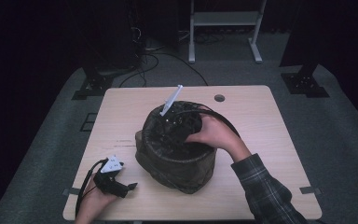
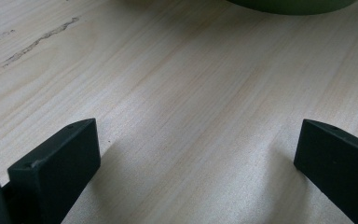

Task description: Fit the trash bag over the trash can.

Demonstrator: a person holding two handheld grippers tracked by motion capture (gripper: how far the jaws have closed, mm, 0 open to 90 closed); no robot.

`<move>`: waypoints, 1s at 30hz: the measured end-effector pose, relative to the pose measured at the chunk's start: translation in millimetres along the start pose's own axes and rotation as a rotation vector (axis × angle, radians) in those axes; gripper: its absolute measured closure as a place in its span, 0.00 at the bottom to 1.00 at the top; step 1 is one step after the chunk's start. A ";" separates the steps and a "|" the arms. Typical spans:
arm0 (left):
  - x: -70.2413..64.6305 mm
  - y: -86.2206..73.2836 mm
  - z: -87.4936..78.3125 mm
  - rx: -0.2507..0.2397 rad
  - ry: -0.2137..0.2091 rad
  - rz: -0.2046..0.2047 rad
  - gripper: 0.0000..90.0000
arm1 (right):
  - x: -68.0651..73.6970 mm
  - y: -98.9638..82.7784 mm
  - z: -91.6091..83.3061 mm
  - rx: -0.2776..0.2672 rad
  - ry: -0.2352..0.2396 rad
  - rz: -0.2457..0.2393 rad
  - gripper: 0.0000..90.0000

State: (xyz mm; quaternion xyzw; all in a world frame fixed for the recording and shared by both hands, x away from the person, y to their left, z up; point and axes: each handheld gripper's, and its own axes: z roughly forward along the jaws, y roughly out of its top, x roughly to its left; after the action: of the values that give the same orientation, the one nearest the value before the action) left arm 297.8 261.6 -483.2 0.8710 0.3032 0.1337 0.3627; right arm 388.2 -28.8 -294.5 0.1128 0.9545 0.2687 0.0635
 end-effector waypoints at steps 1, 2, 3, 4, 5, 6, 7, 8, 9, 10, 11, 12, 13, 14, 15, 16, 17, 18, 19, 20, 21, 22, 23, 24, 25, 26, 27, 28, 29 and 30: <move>0.0 0.0 0.0 0.000 0.000 0.001 0.00 | 2.9 -0.4 -1.5 -0.009 0.011 -0.005 0.11; 0.0 0.0 0.0 0.000 0.000 0.000 0.00 | 10.1 0.9 -1.3 -0.008 0.020 -0.020 0.11; 0.0 0.0 0.0 0.000 0.000 0.000 0.00 | 10.1 0.9 -1.3 -0.008 0.020 -0.020 0.11; 0.0 0.0 0.0 0.000 0.000 0.000 0.00 | 16.8 4.0 2.9 -0.002 0.028 -0.034 0.11; 0.0 0.0 0.0 0.000 0.000 0.000 0.00 | 16.8 4.0 2.9 -0.002 0.028 -0.034 0.11; 0.0 0.0 0.0 0.000 0.000 0.001 0.00 | 21.1 7.7 9.7 0.012 0.040 -0.043 0.11; 0.0 0.0 0.0 0.000 0.000 0.000 0.00 | 22.3 9.5 14.0 0.018 0.045 -0.048 0.11; 0.0 0.0 0.0 0.000 0.000 0.000 0.00 | 23.4 11.2 18.1 0.027 0.049 -0.048 0.11; 0.0 0.0 0.0 0.000 0.000 0.001 0.00 | 23.4 11.2 18.1 0.027 0.049 -0.048 0.11; 0.0 0.0 0.0 0.000 0.000 0.000 0.00 | 23.2 12.8 22.5 0.033 0.055 -0.058 0.11; 0.0 0.0 0.0 0.000 0.000 0.000 0.00 | 23.2 15.2 30.1 0.055 0.047 -0.050 0.10; 0.0 0.0 0.0 0.000 0.000 0.000 0.00 | 22.5 15.8 33.6 0.063 0.048 -0.049 0.10; 0.0 0.0 -0.1 0.001 -0.001 0.001 0.00 | 21.5 16.2 36.7 0.075 0.057 -0.043 0.10; -0.1 0.0 0.0 -0.001 -0.001 -0.001 0.00 | 20.6 16.4 39.7 0.084 0.063 -0.035 0.10; -0.1 0.0 0.0 -0.001 -0.001 -0.001 0.00 | 19.2 16.4 42.6 0.097 0.068 -0.030 0.10; -0.1 -0.1 0.1 -0.002 0.000 -0.001 0.00 | 18.2 16.5 45.4 0.104 0.071 -0.024 0.10; -0.1 0.0 0.0 -0.001 0.000 -0.002 0.00 | 17.3 16.5 47.4 0.112 0.075 -0.016 0.10; -0.1 -0.1 0.1 -0.002 0.000 -0.002 0.00 | 16.9 16.6 48.4 0.111 0.074 -0.019 0.10; -0.1 0.0 0.0 -0.001 0.000 -0.002 0.00 | 16.6 16.6 48.7 0.108 0.074 -0.021 0.10; -0.1 0.0 0.1 -0.002 0.000 -0.001 0.00 | 16.3 16.5 48.7 0.106 0.077 -0.020 0.10; -0.1 0.0 0.1 -0.002 0.000 -0.001 0.00 | 16.3 16.5 48.7 0.106 0.077 -0.020 0.10; -0.1 0.0 0.1 -0.002 0.000 -0.002 0.00 | 16.2 16.4 48.2 0.105 0.079 -0.019 0.10; -0.1 0.0 0.1 -0.001 0.000 -0.001 0.00 | 16.1 16.3 45.7 0.090 0.076 -0.022 0.10; -0.1 0.0 0.1 -0.001 -0.001 0.000 0.00 | 15.8 16.3 43.6 0.082 0.079 -0.020 0.10; -0.1 0.0 0.1 -0.001 -0.001 0.001 0.00 | 15.6 16.2 41.5 0.073 0.079 -0.019 0.10; -0.1 0.0 0.1 -0.001 -0.001 0.001 0.00 | 15.6 16.2 41.5 0.073 0.079 -0.019 0.10; -0.1 0.0 0.1 -0.001 -0.001 0.001 0.00 | 14.0 15.1 37.0 0.058 0.079 -0.016 0.10; -0.1 0.0 0.1 -0.001 -0.001 0.001 0.00 | 13.3 14.3 34.9 0.054 0.077 -0.012 0.10; -0.1 0.0 0.1 -0.001 -0.001 0.001 0.00 | 13.3 14.3 34.9 0.054 0.077 -0.012 0.10; -0.1 0.0 0.1 -0.001 -0.001 0.001 0.00 | 11.3 12.4 30.7 0.041 0.065 -0.013 0.10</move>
State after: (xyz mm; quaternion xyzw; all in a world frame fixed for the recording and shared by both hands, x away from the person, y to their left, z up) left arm 297.8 261.5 -483.3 0.8710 0.3024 0.1335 0.3634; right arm 385.1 -0.3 -314.7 0.0989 0.9621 0.2521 0.0318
